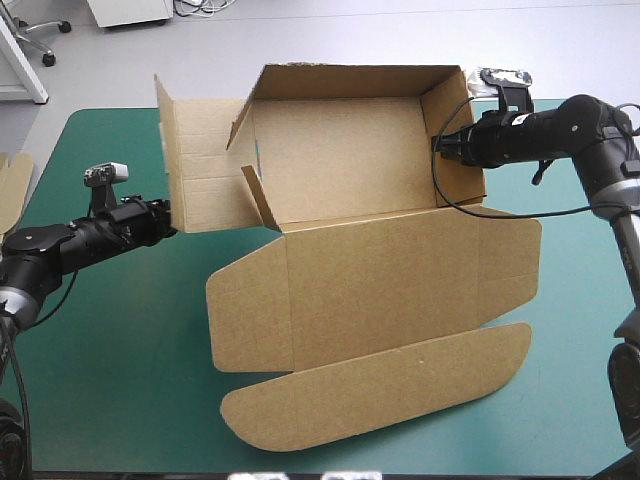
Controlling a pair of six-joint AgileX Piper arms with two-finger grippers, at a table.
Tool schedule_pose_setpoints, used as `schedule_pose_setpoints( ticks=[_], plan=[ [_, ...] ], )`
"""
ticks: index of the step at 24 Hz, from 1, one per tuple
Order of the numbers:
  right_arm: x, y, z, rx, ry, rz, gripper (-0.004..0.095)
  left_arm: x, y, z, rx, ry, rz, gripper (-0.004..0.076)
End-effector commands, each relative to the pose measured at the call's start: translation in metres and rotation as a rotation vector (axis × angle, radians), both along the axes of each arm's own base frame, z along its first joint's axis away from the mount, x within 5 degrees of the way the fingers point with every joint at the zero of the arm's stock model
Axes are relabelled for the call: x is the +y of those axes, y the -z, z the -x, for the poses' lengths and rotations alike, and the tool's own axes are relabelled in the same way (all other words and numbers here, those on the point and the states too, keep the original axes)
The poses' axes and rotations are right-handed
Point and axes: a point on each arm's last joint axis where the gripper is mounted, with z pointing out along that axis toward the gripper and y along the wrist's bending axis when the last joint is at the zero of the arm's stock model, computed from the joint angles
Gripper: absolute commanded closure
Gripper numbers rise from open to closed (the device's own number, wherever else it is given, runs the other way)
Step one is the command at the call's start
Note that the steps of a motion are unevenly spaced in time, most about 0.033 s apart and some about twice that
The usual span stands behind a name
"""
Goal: Fold the box
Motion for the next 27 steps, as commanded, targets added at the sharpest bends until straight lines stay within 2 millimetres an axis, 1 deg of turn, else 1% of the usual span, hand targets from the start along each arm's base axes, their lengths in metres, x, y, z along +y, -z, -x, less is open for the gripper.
schedule_pose_setpoints(
  ticks=[1,4,5,7,8,9,11,14,15,17,20,27],
  plan=[
    [-0.001,-0.023,0.004,-0.089,0.029,-0.072,0.0941,-0.008,-0.029,0.003,-0.104,0.022,0.148,0.0653],
    [-0.001,-0.017,-0.001,-0.074,0.030,-0.069,0.0941,-0.010,-0.035,0.004,-0.119,0.029,0.229,0.0652],
    [-0.001,-0.014,-0.003,-0.065,0.030,-0.067,0.0941,-0.012,-0.040,0.004,-0.134,0.042,0.304,0.0650],
    [-0.001,-0.011,-0.005,-0.058,0.030,-0.066,0.0941,-0.014,-0.046,0.005,-0.151,0.064,0.380,0.0631],
    [-0.001,-0.010,-0.006,-0.054,0.031,-0.066,0.0940,-0.015,-0.048,0.006,-0.158,0.077,0.407,0.0602],
    [-0.001,-0.009,-0.007,-0.052,0.031,-0.066,0.0940,-0.015,-0.050,0.006,-0.162,0.090,0.435,0.0549],
    [-0.001,-0.009,-0.007,-0.057,0.032,-0.065,0.0940,-0.016,-0.054,0.005,-0.163,0.113,0.467,0.0475],
    [-0.001,-0.010,-0.008,-0.064,0.036,-0.066,0.0940,-0.019,-0.063,0.006,-0.169,0.154,0.530,0.0429],
    [-0.001,-0.010,-0.008,-0.066,0.038,-0.066,0.0940,-0.021,-0.068,0.007,-0.178,0.175,0.545,0.0428],
    [-0.001,-0.010,-0.008,-0.068,0.039,-0.066,0.0940,-0.031,-0.075,0.008,-0.173,0.229,0.554,0.0428],
    [-0.001,-0.010,-0.008,-0.068,0.039,-0.066,0.0940,-0.044,-0.081,0.008,-0.168,0.268,0.549,0.0428],
    [-0.001,-0.010,-0.008,-0.065,0.037,-0.066,0.0940,-0.055,-0.091,0.007,-0.180,0.300,0.551,0.0427]
  ],
)
